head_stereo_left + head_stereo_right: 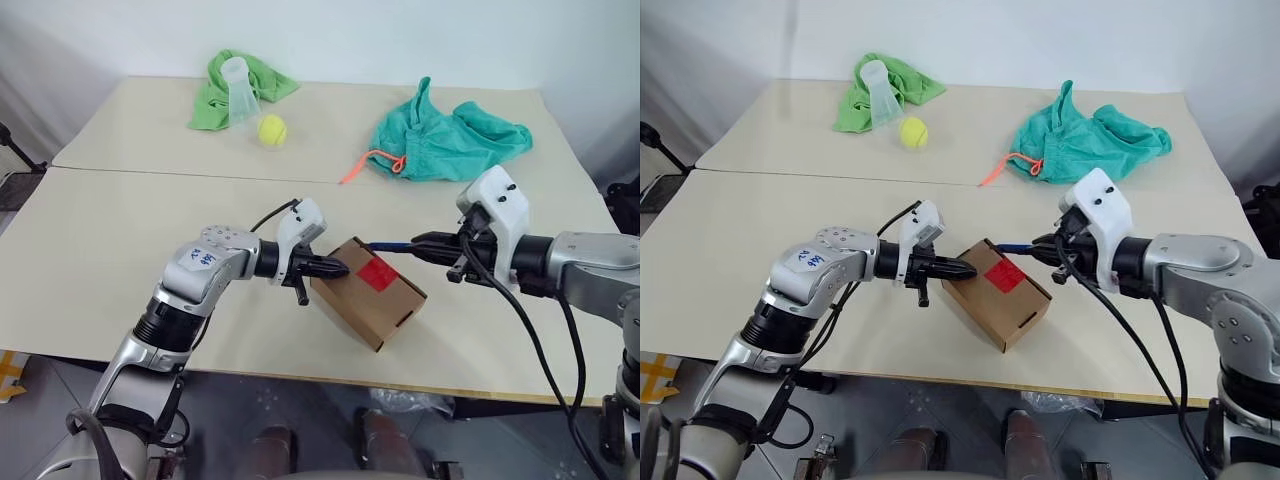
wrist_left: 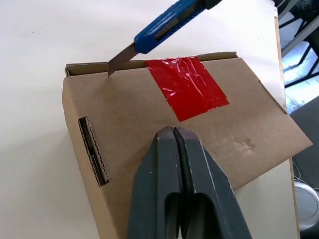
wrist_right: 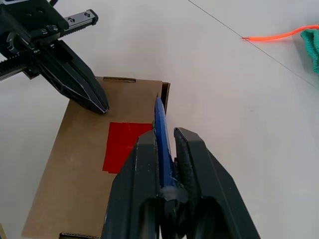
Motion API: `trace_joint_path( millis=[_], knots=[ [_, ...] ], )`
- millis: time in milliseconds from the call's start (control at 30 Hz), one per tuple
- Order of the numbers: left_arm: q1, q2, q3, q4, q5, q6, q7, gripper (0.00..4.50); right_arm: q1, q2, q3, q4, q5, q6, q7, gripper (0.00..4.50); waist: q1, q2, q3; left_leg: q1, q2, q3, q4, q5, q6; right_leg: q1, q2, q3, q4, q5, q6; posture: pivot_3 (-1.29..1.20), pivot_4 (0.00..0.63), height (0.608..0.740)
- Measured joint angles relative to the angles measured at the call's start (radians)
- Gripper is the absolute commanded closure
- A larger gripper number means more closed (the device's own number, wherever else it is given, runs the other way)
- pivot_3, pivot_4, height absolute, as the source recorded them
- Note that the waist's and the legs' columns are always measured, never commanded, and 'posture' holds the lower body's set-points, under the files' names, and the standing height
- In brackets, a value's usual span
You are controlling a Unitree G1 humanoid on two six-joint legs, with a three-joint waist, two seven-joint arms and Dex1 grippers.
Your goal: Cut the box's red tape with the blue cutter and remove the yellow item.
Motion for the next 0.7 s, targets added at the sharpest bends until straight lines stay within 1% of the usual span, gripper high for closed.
trace_joint_path(
  millis=[433, 700],
  knots=[
    [0.0, -0.003, 0.0, 0.001, 0.0, 0.0, 0.008, 4.46, 0.015, -0.03, -0.003, 0.002, 0.009, -0.008, 0.003, 4.31, 0.001, 0.0, 0.0, 0.0, 0.0, 0.0, 0.002, 0.0, 0.001, 0.001, 0.0, 0.0, 0.0, 0.0, 0.001, 0.0, 0.15, 0.74],
    [0.0, -0.003, -0.005, 0.002, 0.002, 0.0, 0.009, 4.46, 0.022, -0.03, -0.001, 0.03, 0.003, -0.031, 0.002, 4.31, 0.001, 0.0, 0.0, 0.005, 0.0, -0.001, 0.002, -0.001, 0.003, 0.008, 0.0, -0.001, -0.003, 0.001, 0.002, 0.0, 0.15, 0.74]
  ],
)
